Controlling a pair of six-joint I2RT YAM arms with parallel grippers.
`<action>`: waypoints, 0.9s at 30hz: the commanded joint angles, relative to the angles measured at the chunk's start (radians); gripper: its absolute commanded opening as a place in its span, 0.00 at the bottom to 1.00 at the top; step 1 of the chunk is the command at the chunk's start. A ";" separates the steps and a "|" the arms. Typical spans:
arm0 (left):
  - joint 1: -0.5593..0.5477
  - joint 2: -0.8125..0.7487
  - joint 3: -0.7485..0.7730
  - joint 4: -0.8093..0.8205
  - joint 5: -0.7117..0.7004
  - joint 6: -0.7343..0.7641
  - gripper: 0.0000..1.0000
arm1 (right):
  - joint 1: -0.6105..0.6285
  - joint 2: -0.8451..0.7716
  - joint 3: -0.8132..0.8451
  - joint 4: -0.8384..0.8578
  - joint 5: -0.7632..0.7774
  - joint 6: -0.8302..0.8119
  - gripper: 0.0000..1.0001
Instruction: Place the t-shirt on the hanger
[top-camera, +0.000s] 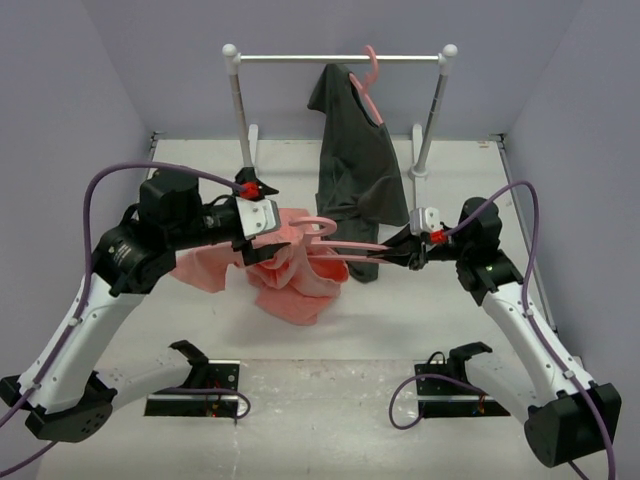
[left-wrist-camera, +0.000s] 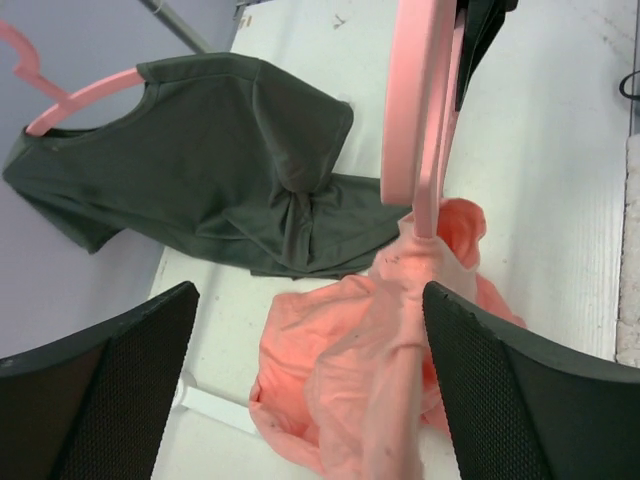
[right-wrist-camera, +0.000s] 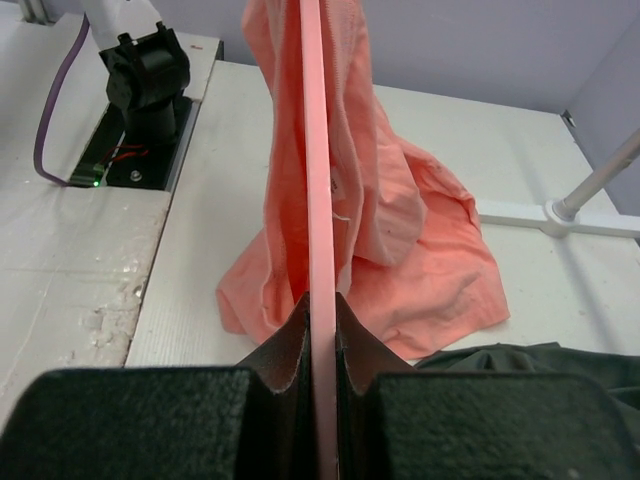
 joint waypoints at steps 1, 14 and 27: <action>0.000 -0.022 0.031 0.026 -0.044 -0.086 0.99 | -0.008 0.004 0.049 -0.002 -0.032 -0.043 0.00; -0.048 -0.018 -0.091 -0.066 0.082 -0.050 0.54 | -0.008 0.028 0.135 -0.073 -0.085 -0.106 0.00; -0.064 -0.077 -0.154 0.092 -0.007 -0.062 0.00 | -0.008 0.097 0.125 0.085 -0.109 0.068 0.42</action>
